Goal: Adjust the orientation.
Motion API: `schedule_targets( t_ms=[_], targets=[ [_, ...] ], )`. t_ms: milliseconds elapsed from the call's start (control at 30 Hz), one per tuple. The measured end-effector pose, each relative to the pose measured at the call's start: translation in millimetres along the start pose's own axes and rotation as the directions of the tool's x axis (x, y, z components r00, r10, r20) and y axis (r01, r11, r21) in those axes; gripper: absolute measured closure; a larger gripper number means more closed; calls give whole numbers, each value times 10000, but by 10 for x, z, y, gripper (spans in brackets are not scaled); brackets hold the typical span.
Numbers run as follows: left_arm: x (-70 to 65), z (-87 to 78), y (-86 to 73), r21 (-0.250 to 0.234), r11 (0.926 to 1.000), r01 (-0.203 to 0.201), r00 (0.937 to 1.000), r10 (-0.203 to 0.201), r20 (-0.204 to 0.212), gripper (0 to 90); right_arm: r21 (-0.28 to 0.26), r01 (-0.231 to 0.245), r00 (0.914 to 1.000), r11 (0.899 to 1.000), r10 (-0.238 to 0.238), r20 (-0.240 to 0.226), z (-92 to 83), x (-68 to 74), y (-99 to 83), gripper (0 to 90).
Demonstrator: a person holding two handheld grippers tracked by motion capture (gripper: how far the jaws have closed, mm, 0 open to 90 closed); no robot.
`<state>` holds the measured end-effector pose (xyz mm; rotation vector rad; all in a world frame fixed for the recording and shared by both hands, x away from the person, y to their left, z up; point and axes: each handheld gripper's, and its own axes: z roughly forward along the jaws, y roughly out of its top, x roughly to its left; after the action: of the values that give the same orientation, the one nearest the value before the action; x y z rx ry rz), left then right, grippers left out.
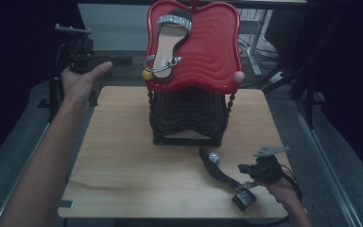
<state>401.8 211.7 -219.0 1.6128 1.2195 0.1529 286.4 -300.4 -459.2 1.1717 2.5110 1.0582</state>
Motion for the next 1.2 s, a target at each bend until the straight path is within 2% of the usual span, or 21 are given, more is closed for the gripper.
schedule_targets(
  t_ms=[233,333,367,433,600,800,933,1067,1167,1200],
  targets=[
    [26,12,-38,120,9999,48,10000,-47,-67,252,549,608,9972,9966,-582,-475,109,165,27,897],
    [20,4,-36,44,9999,158,9999,-158,-61,252,753,751,9962,9943,-715,-491,151,223,37,897],
    [17,1,-34,68,9999,153,9999,-153,-59,252,722,881,9955,9935,-854,-402,169,237,40,897],
    [15,-6,-32,128,9999,84,9999,-83,-59,251,702,815,9964,9942,-797,-276,169,242,48,897],
    [14,-8,-40,147,9998,104,9999,-103,-90,251,823,725,9969,9940,-697,-368,190,223,33,898],
    [31,8,-63,348,9992,208,9997,-205,-94,248,771,885,9959,9931,-869,-239,190,273,39,899],
    [44,10,-70,359,9989,286,9995,-282,-117,248,792,1008,9942,9917,-974,-455,184,312,44,899],
    [52,-2,-71,339,9990,299,9995,-294,-153,248,920,1407,9890,9858,-1357,-582,228,377,47,899],
    [60,-30,-65,295,9993,232,9996,-227,-190,248,528,1133,9925,9922,-1106,-511,170,330,64,899],
    [62,-34,-64,289,9992,261,9995,-256,-175,249,475,1079,9938,9930,-1064,-330,149,297,70,899]
  ],
)
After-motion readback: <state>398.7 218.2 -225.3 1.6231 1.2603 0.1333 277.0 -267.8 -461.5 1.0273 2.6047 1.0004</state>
